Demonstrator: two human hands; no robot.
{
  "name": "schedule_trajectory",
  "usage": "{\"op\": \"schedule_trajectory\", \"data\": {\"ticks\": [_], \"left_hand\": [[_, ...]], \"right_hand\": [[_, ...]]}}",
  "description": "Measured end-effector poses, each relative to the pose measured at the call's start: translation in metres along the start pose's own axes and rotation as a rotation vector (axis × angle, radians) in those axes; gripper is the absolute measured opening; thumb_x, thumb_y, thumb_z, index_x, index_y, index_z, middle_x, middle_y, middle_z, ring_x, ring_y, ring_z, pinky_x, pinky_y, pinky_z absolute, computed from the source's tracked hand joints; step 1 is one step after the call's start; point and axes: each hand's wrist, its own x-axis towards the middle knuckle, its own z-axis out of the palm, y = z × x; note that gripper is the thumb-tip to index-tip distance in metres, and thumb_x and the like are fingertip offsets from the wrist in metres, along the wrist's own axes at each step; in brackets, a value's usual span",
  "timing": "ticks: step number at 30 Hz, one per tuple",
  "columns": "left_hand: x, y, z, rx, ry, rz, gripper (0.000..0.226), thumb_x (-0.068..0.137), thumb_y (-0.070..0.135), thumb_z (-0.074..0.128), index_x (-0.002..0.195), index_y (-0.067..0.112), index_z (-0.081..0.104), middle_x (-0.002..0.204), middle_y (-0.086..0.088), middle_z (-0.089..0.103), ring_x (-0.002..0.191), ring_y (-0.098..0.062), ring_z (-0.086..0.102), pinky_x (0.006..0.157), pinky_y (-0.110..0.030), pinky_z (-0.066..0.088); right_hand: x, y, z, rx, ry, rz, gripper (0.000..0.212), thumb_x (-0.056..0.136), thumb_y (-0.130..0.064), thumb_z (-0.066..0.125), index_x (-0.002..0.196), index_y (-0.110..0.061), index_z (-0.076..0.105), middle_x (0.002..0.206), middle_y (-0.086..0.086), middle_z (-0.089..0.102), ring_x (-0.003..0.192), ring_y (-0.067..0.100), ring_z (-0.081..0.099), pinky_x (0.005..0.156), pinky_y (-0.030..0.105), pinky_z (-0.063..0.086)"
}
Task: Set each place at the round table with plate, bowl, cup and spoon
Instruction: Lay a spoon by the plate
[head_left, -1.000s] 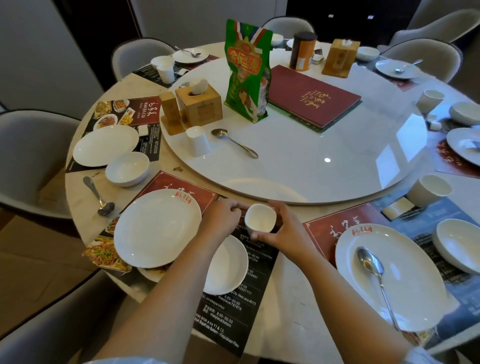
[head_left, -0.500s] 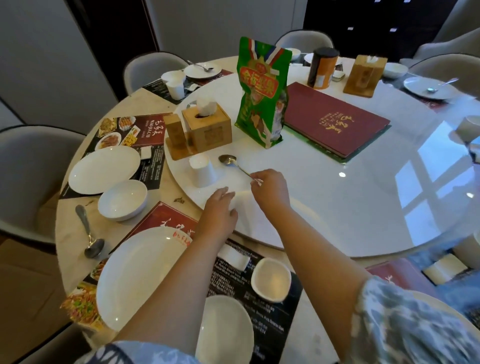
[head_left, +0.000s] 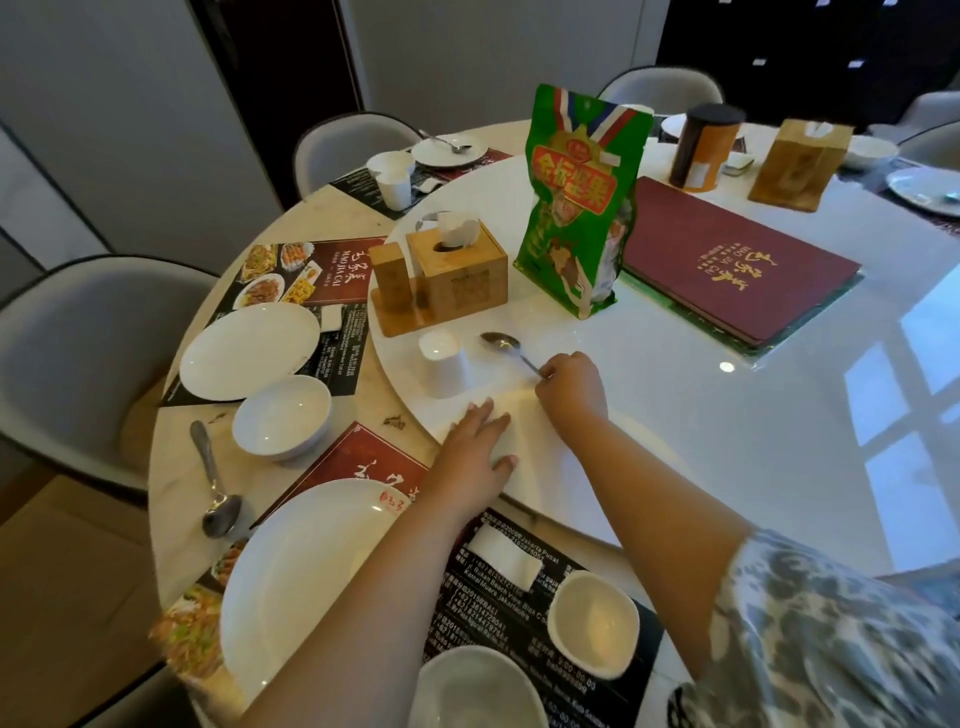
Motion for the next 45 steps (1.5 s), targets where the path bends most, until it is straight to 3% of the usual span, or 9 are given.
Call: {"op": "schedule_trajectory", "data": {"ticks": [5, 11, 15, 20, 26, 30, 33, 36, 45], "left_hand": [[-0.028, 0.005, -0.024, -0.185, 0.054, -0.023, 0.034, 0.097, 0.017, 0.052, 0.13, 0.018, 0.058, 0.141, 0.002, 0.043, 0.13, -0.012, 0.04, 0.101, -0.015, 0.024], [-0.093, 0.012, -0.056, -0.57, 0.09, -0.118, 0.026, 0.1, 0.027, 0.044, 0.107, 0.015, 0.067, 0.097, -0.002, 0.072, 0.086, -0.02, 0.068, 0.079, -0.035, 0.051], [-0.158, 0.007, -0.074, -0.733, 0.01, -0.118, 0.035, 0.103, 0.031, 0.039, 0.101, 0.008, 0.065, 0.069, -0.002, 0.066, 0.053, -0.014, 0.059, 0.053, -0.023, 0.043], [-0.221, -0.02, -0.087, -0.667, -0.023, -0.076, 0.031, 0.1, 0.031, 0.046, 0.089, 0.007, 0.063, 0.065, -0.002, 0.057, 0.056, -0.013, 0.051, 0.06, -0.029, 0.042], [-0.263, -0.059, -0.098, -0.645, 0.0, -0.154, 0.025, 0.101, 0.023, 0.043, 0.088, 0.01, 0.061, 0.07, -0.003, 0.064, 0.053, -0.011, 0.055, 0.051, -0.019, 0.045], [-0.275, -0.095, -0.089, -0.653, 0.032, -0.292, 0.026, 0.1, 0.022, 0.045, 0.086, 0.008, 0.061, 0.066, -0.003, 0.057, 0.05, -0.011, 0.047, 0.041, -0.014, 0.038], [-0.28, -0.112, -0.077, -0.744, 0.009, -0.376, 0.028, 0.101, 0.019, 0.044, 0.08, 0.007, 0.058, 0.064, -0.004, 0.052, 0.048, -0.011, 0.041, 0.038, -0.015, 0.034], [-0.284, -0.122, -0.069, -0.731, -0.018, -0.408, 0.031, 0.101, 0.019, 0.043, 0.075, 0.012, 0.056, 0.063, -0.003, 0.05, 0.048, -0.011, 0.04, 0.039, -0.017, 0.031], [-0.287, -0.128, -0.062, -0.68, -0.019, -0.431, 0.031, 0.101, 0.023, 0.043, 0.074, 0.014, 0.056, 0.061, -0.002, 0.05, 0.05, -0.012, 0.042, 0.045, -0.021, 0.034]], "right_hand": [[-0.033, -0.012, -0.025, 0.326, 0.055, 0.194, 0.017, 0.09, -0.012, 0.056, 0.092, -0.003, 0.071, 0.09, 0.013, 0.068, 0.086, 0.028, 0.065, 0.081, 0.038, 0.056], [-0.133, -0.047, -0.036, 0.851, -0.04, 0.189, 0.009, 0.083, -0.006, 0.063, 0.085, -0.008, 0.071, 0.083, 0.01, 0.072, 0.074, 0.016, 0.058, 0.067, 0.026, 0.046], [-0.2, -0.07, -0.023, 0.957, -0.085, 0.22, 0.006, 0.08, -0.007, 0.067, 0.082, -0.009, 0.073, 0.092, 0.018, 0.072, 0.081, 0.02, 0.06, 0.071, 0.031, 0.051], [-0.264, -0.095, -0.001, 0.981, -0.103, 0.25, 0.006, 0.076, -0.006, 0.071, 0.071, -0.01, 0.069, 0.066, 0.009, 0.062, 0.06, 0.02, 0.055, 0.059, 0.027, 0.046], [-0.315, -0.114, 0.027, 0.743, -0.053, 0.195, 0.016, 0.092, -0.013, 0.057, 0.098, -0.013, 0.071, 0.094, 0.002, 0.068, 0.085, 0.02, 0.06, 0.078, 0.032, 0.05], [-0.346, -0.106, 0.062, 0.296, -0.093, 0.076, 0.03, 0.096, -0.016, 0.049, 0.121, -0.02, 0.065, 0.119, 0.001, 0.066, 0.074, 0.009, 0.058, 0.062, 0.02, 0.042], [-0.354, -0.099, 0.085, 0.195, -0.15, 0.023, 0.034, 0.095, -0.013, 0.047, 0.125, -0.017, 0.061, 0.136, 0.002, 0.055, 0.11, 0.017, 0.058, 0.089, 0.026, 0.048], [-0.355, -0.094, 0.097, 0.081, -0.183, -0.024, 0.035, 0.095, -0.011, 0.045, 0.127, -0.011, 0.06, 0.138, 0.006, 0.053, 0.126, 0.021, 0.047, 0.105, 0.028, 0.035], [-0.355, -0.087, 0.106, 0.052, -0.154, -0.073, 0.032, 0.097, -0.012, 0.045, 0.124, -0.009, 0.062, 0.128, 0.007, 0.056, 0.121, 0.02, 0.049, 0.102, 0.024, 0.035]]}}
